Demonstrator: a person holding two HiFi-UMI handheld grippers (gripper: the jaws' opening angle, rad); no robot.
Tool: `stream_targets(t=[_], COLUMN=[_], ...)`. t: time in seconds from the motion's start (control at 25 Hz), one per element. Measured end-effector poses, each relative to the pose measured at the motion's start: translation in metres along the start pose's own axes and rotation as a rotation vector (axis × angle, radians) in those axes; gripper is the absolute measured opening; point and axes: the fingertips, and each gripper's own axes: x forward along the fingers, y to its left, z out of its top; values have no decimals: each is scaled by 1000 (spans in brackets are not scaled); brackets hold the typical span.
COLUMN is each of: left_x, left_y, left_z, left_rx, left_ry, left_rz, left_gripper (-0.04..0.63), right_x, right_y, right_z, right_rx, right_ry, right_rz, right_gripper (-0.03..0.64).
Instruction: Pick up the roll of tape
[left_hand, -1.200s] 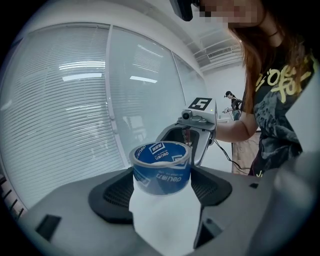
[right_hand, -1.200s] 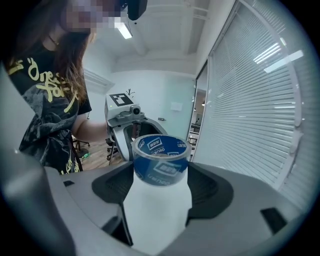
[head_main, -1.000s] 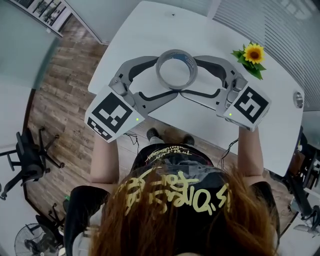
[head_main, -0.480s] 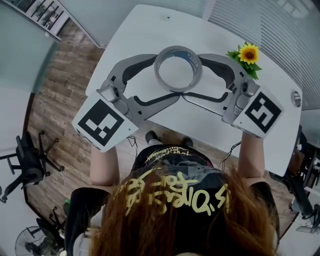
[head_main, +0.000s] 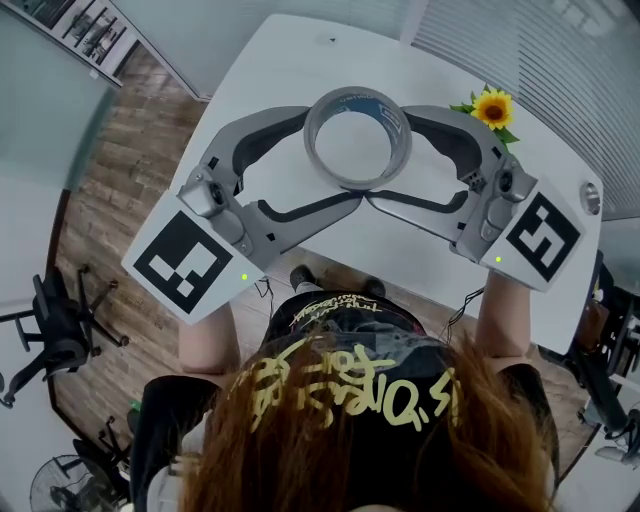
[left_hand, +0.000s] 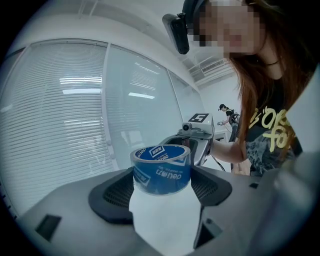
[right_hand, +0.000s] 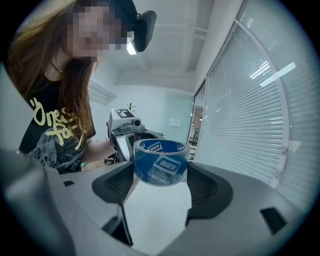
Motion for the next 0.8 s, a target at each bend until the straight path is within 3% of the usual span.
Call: stream_targets(t=[0.8], left_x=[1], left_y=[1], left_z=[-4], left_rx=[-25], left_ry=[-11], left_rz=[-14], left_gripper=[353], right_x=[1], right_y=[0], right_z=[-3], right_rx=[15], right_ry=[-3], right_rz=[-16], right_gripper=[330])
